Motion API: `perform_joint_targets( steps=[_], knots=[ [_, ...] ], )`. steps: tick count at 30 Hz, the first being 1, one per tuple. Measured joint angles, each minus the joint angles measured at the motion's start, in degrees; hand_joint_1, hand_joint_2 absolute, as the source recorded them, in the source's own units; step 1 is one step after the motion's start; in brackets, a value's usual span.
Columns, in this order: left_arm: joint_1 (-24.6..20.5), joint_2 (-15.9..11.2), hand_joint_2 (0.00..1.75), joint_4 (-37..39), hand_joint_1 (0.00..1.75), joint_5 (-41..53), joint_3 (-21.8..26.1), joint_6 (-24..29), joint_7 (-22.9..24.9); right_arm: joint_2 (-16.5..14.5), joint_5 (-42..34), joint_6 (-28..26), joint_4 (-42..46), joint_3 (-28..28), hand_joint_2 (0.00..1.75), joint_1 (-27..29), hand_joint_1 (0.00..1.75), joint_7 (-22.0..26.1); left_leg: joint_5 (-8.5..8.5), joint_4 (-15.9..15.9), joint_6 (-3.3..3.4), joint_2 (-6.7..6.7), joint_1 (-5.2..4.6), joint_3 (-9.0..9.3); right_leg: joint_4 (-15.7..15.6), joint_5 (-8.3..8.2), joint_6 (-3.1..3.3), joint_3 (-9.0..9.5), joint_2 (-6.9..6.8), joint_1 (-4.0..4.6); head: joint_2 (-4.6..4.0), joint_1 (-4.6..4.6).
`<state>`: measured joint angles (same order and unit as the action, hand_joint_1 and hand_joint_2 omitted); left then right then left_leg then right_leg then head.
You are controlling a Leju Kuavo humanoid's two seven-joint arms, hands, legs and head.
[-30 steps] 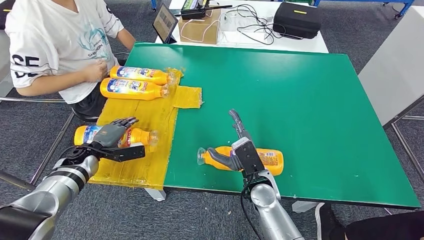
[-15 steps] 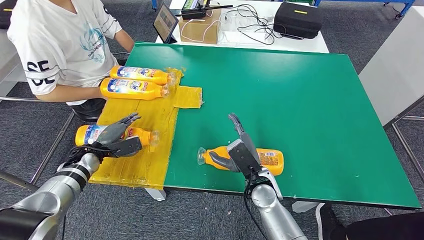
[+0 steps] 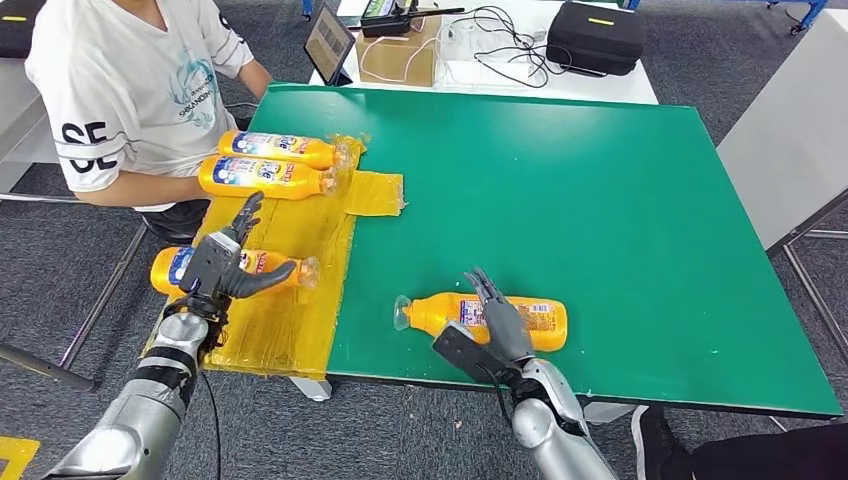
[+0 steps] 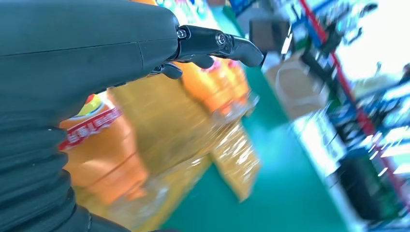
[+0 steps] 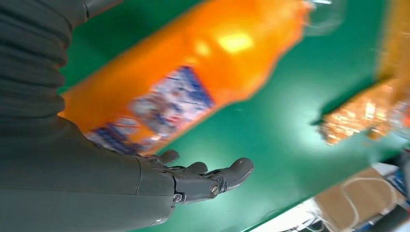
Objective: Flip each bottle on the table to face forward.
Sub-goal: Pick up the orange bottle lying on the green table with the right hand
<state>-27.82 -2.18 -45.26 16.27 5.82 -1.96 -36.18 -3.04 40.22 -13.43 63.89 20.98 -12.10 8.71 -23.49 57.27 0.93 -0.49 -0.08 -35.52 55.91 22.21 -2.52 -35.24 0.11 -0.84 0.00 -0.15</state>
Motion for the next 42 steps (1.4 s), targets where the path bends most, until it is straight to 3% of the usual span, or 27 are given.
perform_joint_targets(
  steps=[9,20,27,33,42],
  knots=[
    [3.0,5.0,1.75,-7.3,0.00,-4.4,3.6,-0.1,0.9,4.2,7.9,-0.1,7.2,-0.5,1.75,5.1,0.00,-5.1,-0.02,0.0,0.01,-0.02,0.00,-0.05,0.0,0.00,-0.01,-0.02,-0.01,0.00,0.01,-0.01],
    [3.8,6.6,1.75,-9.7,0.00,-4.6,4.0,-0.1,1.6,5.5,8.5,0.5,9.9,-1.3,1.75,6.6,0.00,-6.0,-0.02,0.0,0.01,-0.02,0.01,-0.04,0.0,0.00,0.00,-0.04,-0.01,0.01,0.02,-0.01],
    [4.5,8.3,1.75,-11.1,0.00,-5.8,3.1,-1.5,3.0,7.9,12.2,5.7,11.1,-2.5,1.75,6.6,0.00,-9.5,-0.02,0.0,0.02,-0.04,-0.05,-0.06,0.0,0.00,-0.02,-0.01,-0.02,-0.06,0.01,-0.01],
    [5.2,9.2,1.75,-12.9,0.00,-6.2,0.5,-2.2,3.1,9.6,16.5,9.2,8.1,-2.5,1.75,2.7,0.00,-11.6,-0.01,0.0,0.04,0.01,-0.09,-0.05,0.0,-0.03,-0.04,-0.01,0.00,-0.10,0.01,-0.01],
    [5.8,9.9,1.75,-13.1,0.00,-6.6,-1.5,-4.5,3.2,9.7,18.8,10.8,-7.2,0.8,1.75,-8.2,0.00,-12.2,-0.02,0.0,0.03,0.28,-0.01,0.30,0.0,-0.06,0.03,0.22,0.07,0.01,0.02,-0.02]
  ],
)
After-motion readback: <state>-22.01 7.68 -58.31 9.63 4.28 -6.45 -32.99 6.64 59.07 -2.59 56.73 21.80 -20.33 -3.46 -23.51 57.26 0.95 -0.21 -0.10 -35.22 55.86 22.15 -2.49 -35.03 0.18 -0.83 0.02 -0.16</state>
